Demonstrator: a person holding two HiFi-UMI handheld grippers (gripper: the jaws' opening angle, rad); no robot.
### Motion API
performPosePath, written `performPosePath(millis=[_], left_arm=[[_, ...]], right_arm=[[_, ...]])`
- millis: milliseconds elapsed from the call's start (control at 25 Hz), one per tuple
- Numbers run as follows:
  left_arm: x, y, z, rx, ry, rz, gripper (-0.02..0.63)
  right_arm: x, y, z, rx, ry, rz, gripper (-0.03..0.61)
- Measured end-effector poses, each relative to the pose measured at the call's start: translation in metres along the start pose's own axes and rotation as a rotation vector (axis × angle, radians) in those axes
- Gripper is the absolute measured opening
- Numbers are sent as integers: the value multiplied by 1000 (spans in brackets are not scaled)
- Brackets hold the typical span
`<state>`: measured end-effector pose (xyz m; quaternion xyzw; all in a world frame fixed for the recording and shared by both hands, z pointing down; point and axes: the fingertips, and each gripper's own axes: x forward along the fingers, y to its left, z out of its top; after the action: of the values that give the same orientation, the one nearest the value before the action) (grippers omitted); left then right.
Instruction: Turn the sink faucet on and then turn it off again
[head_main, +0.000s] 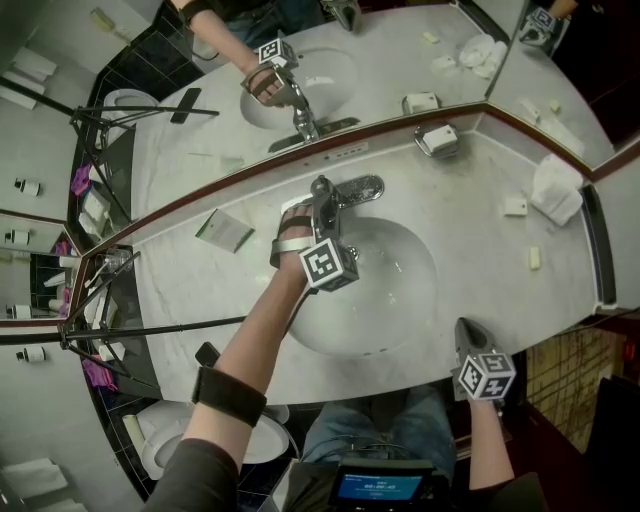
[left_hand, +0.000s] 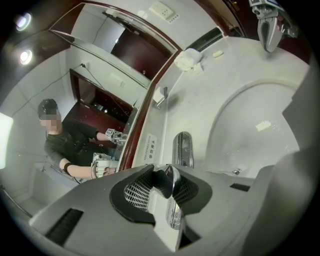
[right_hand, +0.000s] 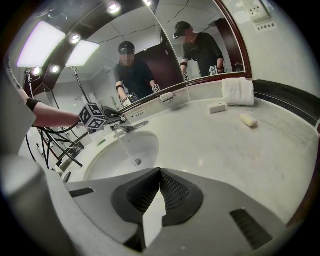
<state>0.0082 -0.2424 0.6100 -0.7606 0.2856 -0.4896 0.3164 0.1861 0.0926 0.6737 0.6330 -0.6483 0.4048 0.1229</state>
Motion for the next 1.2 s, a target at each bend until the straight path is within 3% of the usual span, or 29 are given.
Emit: performPosePath(millis=[520,1200], left_arm=[[-3,-9,0,72,11,76,86],[-5,-11,-2,74,22,82,87]], right_arm=[[-7,-4,-3,0,-6,-9,17],[-24,-8,7,-28,-26,-14,17]])
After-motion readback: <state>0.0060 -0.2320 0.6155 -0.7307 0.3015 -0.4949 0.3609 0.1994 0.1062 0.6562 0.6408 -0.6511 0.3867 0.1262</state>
